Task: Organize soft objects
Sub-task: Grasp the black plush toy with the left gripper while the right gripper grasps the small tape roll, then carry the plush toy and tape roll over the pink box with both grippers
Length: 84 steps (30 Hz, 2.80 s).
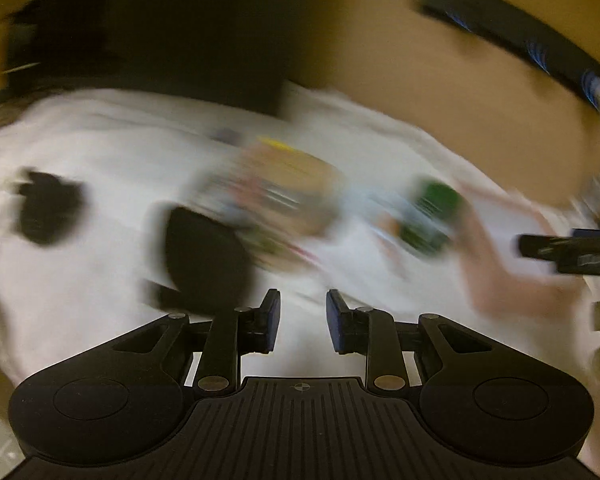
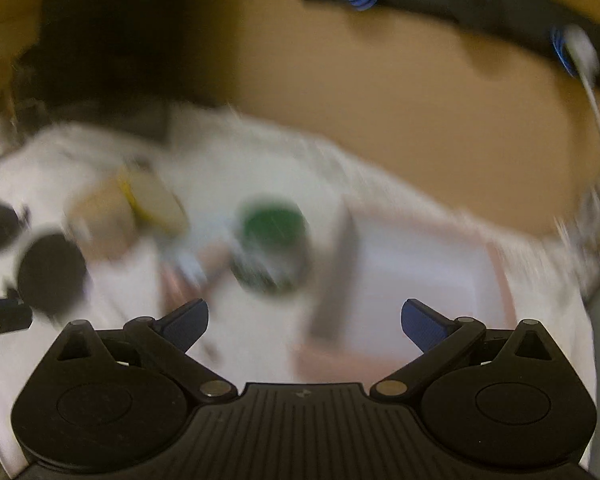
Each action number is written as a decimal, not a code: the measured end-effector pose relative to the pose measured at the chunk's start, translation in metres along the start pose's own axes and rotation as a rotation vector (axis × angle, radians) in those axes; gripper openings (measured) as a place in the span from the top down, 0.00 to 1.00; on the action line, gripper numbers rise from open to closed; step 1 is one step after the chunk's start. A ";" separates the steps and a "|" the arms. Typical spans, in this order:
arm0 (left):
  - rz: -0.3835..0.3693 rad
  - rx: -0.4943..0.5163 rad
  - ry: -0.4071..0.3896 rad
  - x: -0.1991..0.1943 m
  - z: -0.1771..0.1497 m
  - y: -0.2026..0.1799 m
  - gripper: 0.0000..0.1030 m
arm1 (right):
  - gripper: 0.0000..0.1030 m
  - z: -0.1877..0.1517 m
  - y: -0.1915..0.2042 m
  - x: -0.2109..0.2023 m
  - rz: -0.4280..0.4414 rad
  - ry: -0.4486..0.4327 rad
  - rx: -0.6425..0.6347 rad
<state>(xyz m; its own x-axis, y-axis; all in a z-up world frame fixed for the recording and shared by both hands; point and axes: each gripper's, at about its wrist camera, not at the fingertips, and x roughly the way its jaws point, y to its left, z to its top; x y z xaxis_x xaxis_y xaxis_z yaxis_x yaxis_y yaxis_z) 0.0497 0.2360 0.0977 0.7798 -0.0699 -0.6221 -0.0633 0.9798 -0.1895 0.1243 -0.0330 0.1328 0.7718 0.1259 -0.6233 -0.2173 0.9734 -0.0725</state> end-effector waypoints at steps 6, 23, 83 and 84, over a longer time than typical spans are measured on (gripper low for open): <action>0.192 -0.234 -0.154 -0.032 0.044 0.127 0.72 | 0.00 0.088 0.063 0.016 0.080 -0.063 -0.011; 0.226 -0.047 0.080 0.083 0.097 0.223 0.50 | 0.00 0.084 0.159 0.085 0.246 0.063 -0.148; -0.466 0.039 0.101 0.074 0.153 -0.043 0.33 | 0.59 0.114 -0.020 -0.054 0.153 -0.022 0.160; -0.489 0.050 0.123 0.074 0.147 -0.062 0.33 | 0.59 0.105 -0.034 -0.058 0.130 -0.016 0.167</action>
<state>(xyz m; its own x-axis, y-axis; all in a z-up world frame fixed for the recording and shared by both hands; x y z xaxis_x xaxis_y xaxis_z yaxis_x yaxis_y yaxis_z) 0.2025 0.1973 0.1751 0.6315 -0.5412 -0.5552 0.3233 0.8346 -0.4460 0.1497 -0.0536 0.2527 0.7533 0.2539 -0.6067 -0.2142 0.9669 0.1387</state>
